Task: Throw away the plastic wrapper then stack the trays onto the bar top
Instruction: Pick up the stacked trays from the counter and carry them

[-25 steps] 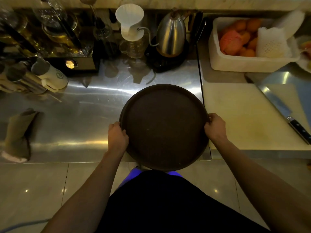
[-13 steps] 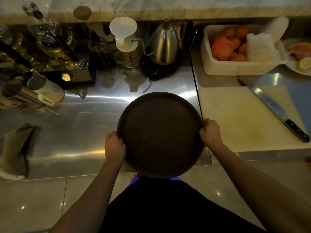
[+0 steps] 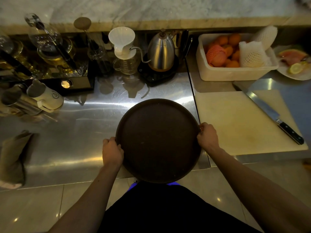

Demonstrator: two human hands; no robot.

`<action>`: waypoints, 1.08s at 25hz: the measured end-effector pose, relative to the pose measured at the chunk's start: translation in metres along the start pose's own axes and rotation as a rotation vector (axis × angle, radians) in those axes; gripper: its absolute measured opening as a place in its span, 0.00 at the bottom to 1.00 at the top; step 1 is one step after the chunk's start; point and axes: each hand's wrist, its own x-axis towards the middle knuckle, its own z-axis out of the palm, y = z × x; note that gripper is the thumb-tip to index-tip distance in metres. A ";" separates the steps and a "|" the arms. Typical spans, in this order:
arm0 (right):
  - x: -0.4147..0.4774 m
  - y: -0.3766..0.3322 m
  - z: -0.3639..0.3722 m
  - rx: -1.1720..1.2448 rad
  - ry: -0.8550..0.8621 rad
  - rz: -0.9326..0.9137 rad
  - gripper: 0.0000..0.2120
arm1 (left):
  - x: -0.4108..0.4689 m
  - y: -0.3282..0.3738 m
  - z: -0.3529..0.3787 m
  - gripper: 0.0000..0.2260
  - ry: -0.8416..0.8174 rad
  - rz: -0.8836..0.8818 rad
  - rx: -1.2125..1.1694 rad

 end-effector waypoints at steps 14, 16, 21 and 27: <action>-0.004 0.005 -0.003 -0.132 -0.073 -0.008 0.14 | -0.006 -0.017 0.008 0.15 -0.028 -0.009 -0.041; -0.005 0.008 -0.003 -0.198 -0.095 -0.040 0.11 | -0.014 -0.022 0.015 0.15 -0.061 -0.021 -0.010; -0.006 0.011 0.001 -0.288 -0.094 -0.074 0.09 | -0.026 -0.022 0.026 0.15 -0.082 -0.091 -0.017; -0.009 0.009 0.002 -0.335 -0.110 -0.104 0.09 | -0.026 -0.018 0.034 0.14 -0.129 -0.151 -0.026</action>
